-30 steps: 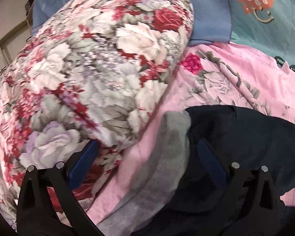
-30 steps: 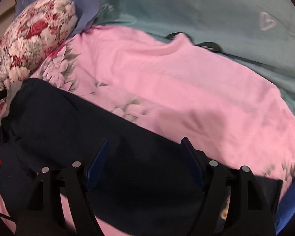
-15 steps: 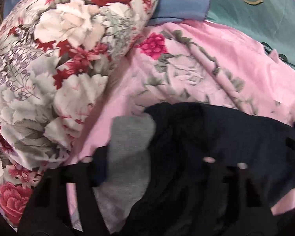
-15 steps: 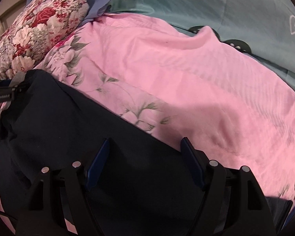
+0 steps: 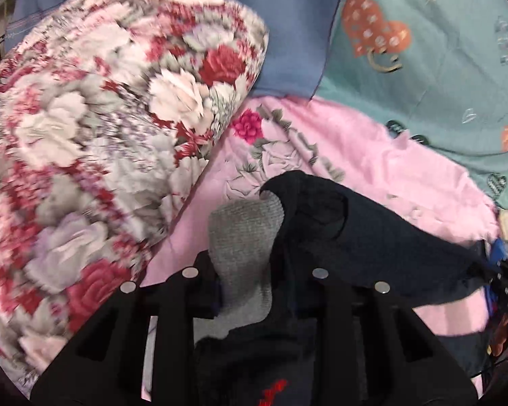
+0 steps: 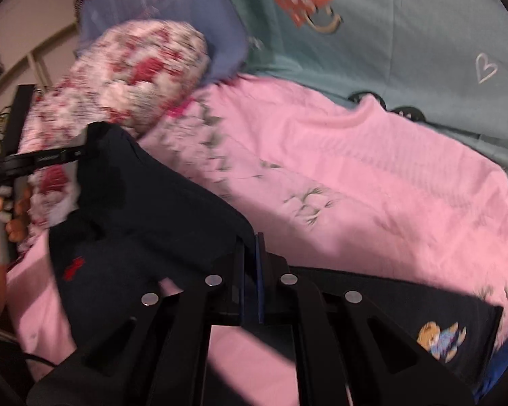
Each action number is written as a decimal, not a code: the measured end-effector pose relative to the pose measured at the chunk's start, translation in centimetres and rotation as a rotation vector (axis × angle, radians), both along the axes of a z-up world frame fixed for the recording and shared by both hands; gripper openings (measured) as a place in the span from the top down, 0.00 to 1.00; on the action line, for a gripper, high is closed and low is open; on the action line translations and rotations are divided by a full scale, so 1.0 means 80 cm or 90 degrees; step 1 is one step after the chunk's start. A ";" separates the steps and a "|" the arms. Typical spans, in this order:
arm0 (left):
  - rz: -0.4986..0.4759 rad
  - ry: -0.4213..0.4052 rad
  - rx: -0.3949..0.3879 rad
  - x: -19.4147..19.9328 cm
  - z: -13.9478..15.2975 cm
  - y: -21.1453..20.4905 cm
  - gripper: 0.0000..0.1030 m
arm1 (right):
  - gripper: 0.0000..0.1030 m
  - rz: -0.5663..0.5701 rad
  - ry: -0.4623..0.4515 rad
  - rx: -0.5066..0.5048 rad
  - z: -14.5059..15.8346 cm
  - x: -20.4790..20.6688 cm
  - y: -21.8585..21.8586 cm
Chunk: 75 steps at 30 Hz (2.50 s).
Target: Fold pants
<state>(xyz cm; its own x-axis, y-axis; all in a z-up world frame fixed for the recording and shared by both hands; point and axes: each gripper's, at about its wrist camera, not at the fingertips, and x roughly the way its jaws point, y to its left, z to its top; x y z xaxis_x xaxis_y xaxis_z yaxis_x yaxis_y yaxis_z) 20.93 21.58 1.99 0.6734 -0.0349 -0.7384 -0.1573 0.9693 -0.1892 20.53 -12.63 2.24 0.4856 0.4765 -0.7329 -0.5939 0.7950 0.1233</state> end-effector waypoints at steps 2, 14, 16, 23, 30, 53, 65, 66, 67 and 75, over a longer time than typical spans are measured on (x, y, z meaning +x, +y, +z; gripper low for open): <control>-0.008 -0.018 0.008 -0.036 0.004 0.004 0.68 | 0.95 0.027 -0.001 0.005 0.002 -0.051 -0.012; 0.045 0.120 0.049 -0.175 -0.083 0.046 0.23 | 0.58 0.055 0.143 -0.019 -0.127 -0.143 0.010; 0.055 0.112 0.055 -0.188 -0.073 0.049 0.12 | 0.55 0.053 0.141 -0.018 -0.114 -0.143 0.010; 0.103 0.065 0.007 -0.208 -0.044 0.058 0.06 | 0.38 -0.121 0.049 0.021 -0.057 -0.126 -0.058; 0.082 0.173 -0.019 -0.158 -0.098 0.031 0.09 | 0.32 -0.206 0.005 0.001 -0.060 -0.126 -0.090; 0.140 0.168 -0.031 -0.142 -0.076 0.030 0.71 | 0.23 -0.204 -0.007 0.061 -0.082 -0.124 -0.094; 0.224 0.148 0.086 -0.171 -0.065 0.057 0.23 | 0.23 -0.396 0.069 -0.035 -0.073 -0.047 -0.154; 0.218 0.127 0.095 -0.175 -0.052 0.050 0.17 | 0.23 -0.409 0.081 -0.042 -0.075 -0.031 -0.160; 0.203 0.100 0.097 -0.180 -0.038 0.042 0.13 | 0.23 -0.426 0.093 -0.050 -0.078 -0.012 -0.164; 0.052 0.103 0.078 -0.146 -0.051 -0.040 0.05 | 0.23 -0.516 0.147 -0.119 -0.117 0.078 -0.154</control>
